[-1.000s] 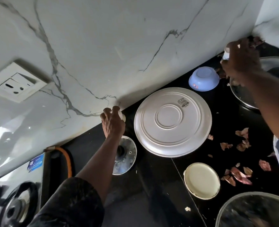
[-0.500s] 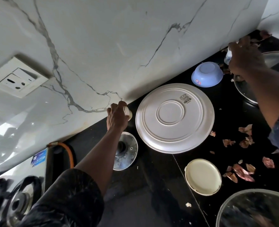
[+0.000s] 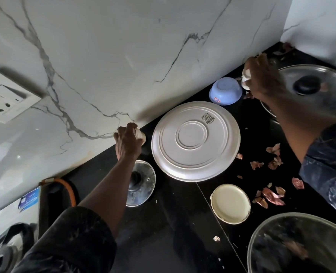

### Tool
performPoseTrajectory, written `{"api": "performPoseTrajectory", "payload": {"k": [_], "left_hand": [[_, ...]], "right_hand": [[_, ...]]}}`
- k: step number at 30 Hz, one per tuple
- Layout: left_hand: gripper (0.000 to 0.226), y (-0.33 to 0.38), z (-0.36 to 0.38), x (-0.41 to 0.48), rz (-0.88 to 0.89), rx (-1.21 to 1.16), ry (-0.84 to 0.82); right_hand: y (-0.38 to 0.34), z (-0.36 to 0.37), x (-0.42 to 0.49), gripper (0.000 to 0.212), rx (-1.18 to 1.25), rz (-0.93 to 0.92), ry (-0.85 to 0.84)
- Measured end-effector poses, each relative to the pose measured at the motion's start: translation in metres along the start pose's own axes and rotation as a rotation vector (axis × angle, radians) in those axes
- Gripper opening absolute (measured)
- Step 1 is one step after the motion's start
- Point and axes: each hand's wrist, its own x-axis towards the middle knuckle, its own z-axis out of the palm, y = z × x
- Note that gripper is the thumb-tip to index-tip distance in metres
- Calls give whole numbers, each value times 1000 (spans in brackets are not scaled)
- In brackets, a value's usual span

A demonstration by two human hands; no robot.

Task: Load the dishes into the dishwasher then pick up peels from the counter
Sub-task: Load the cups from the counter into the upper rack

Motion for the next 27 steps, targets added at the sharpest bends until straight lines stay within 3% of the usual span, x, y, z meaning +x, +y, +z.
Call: {"api": "performPoseTrajectory", "payload": {"k": [4, 8, 16, 27], "left_hand": [[49, 16, -11, -8, -5, -77, 46], [49, 47, -20, -27, 56, -158, 17], [62, 145, -26, -106, 435, -233, -104], [64, 245, -16, -227, 1024, -213, -324]], "right_hand": [[-7, -21, -24, 60, 41, -49, -19], [-23, -41, -73, 55, 14, -63, -47], [-44, -102, -183, 60, -71, 62, -100], [-26, -196, -361, 62, -203, 452, -47]]}}
